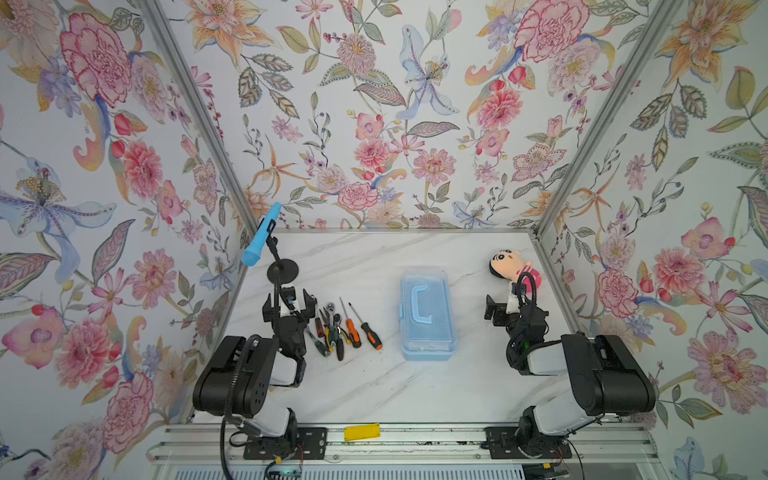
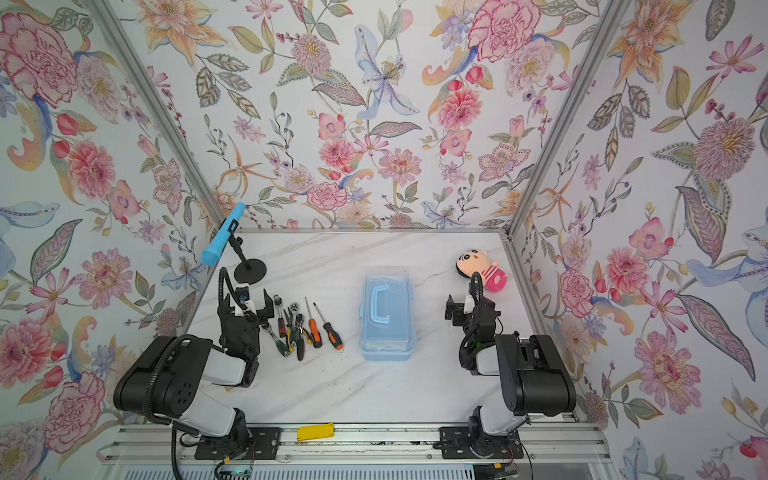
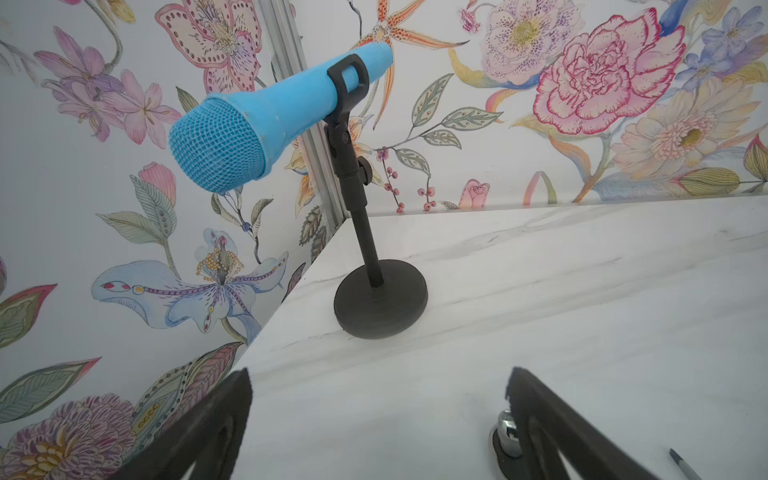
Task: Pack the tool kit
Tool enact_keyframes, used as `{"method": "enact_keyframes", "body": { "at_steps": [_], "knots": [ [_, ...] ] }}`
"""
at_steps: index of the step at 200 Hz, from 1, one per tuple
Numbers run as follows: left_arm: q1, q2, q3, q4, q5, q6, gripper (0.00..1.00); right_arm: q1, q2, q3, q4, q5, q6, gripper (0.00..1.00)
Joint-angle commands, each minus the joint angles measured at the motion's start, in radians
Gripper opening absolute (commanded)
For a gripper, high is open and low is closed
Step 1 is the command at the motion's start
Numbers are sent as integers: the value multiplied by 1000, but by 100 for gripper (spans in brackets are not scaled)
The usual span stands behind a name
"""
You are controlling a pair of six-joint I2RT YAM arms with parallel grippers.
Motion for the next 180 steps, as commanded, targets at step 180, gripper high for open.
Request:
{"method": "enact_keyframes", "body": {
  "at_steps": [180],
  "knots": [
    [7,-12,14,0,15,-6,99,-12,-12,17,5,-23,5,99]
  ]
}}
